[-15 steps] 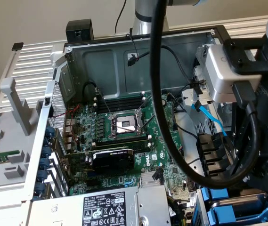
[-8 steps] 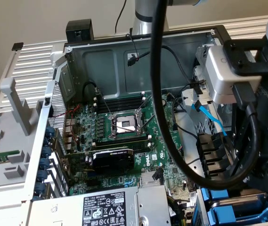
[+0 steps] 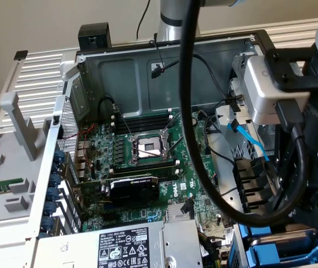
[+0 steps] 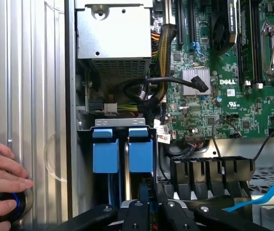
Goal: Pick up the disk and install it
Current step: 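Insert the second disk wire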
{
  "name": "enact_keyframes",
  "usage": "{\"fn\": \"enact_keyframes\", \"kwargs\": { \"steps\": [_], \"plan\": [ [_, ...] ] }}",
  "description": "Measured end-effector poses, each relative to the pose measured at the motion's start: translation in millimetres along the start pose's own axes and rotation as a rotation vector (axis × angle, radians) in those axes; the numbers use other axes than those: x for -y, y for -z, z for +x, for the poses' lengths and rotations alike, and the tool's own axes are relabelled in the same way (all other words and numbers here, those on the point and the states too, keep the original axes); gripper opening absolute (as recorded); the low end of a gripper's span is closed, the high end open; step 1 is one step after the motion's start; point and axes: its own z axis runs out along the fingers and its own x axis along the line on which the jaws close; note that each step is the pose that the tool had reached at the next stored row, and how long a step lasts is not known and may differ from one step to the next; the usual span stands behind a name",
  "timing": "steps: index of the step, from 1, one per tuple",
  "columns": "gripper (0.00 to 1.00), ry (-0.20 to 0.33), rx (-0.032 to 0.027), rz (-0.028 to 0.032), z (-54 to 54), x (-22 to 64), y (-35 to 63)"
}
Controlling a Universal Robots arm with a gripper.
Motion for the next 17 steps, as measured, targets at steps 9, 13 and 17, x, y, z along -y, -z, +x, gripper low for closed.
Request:
{"fn": "enact_keyframes", "kwargs": {
  "steps": [9,13,17],
  "plan": [
    [0.16,0.0,0.006,-0.0004,0.0,1.3,-1.8],
    [0.16,0.0,0.0082,-0.0004,0.0,1.6,-2.1],
    [0.16,0.001,0.0097,-0.0004,0.0,1.7,-2.5]
  ]
}}
